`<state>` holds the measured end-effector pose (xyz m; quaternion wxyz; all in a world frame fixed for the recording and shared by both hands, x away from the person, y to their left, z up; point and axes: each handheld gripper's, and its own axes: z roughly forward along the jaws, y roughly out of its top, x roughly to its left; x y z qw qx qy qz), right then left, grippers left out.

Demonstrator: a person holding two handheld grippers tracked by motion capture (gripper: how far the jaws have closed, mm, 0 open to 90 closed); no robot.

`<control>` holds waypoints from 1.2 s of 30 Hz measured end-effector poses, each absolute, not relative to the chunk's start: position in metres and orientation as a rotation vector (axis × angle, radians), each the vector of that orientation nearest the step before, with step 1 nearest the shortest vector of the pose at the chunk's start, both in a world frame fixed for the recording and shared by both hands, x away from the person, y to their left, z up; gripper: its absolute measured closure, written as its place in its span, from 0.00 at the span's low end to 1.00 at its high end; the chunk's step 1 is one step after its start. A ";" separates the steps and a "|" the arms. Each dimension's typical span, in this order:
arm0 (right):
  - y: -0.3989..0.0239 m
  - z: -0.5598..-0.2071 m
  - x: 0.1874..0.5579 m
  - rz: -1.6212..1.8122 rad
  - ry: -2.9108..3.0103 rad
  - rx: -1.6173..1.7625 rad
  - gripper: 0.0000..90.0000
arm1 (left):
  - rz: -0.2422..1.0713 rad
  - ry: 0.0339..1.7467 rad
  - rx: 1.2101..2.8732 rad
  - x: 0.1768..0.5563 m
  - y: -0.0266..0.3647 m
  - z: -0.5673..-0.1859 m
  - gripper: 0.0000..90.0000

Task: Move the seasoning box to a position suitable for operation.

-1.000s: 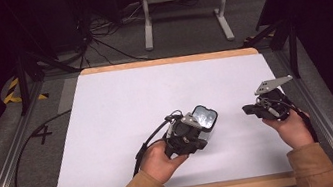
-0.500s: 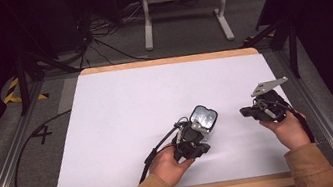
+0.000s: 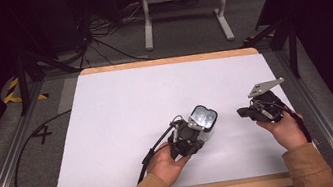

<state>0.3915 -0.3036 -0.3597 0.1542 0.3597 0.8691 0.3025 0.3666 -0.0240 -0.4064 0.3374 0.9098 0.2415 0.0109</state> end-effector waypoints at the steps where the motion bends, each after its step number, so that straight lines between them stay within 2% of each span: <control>1: -0.303 -0.360 0.392 0.867 2.492 1.022 1.00 | 0.025 0.642 2.366 0.368 -0.022 -0.407 1.00; 22: -0.304 -0.359 0.392 0.896 2.483 1.031 0.99 | 0.099 0.840 2.240 0.407 0.025 -0.407 1.00; 27: -0.299 -0.360 0.395 0.918 2.496 1.006 0.99 | 0.030 0.791 2.238 0.403 0.035 -0.401 0.99; 30: -0.290 -0.360 0.401 1.007 2.513 0.938 0.99 | 0.056 0.712 2.191 0.392 0.050 -0.389 0.90; 34: -0.278 -0.363 0.415 1.120 2.531 0.823 1.00 | 0.128 0.676 2.096 0.388 0.075 -0.376 0.85; 36: -0.271 -0.368 0.426 1.145 2.542 0.797 1.00 | 0.161 0.720 2.061 0.386 0.093 -0.369 0.84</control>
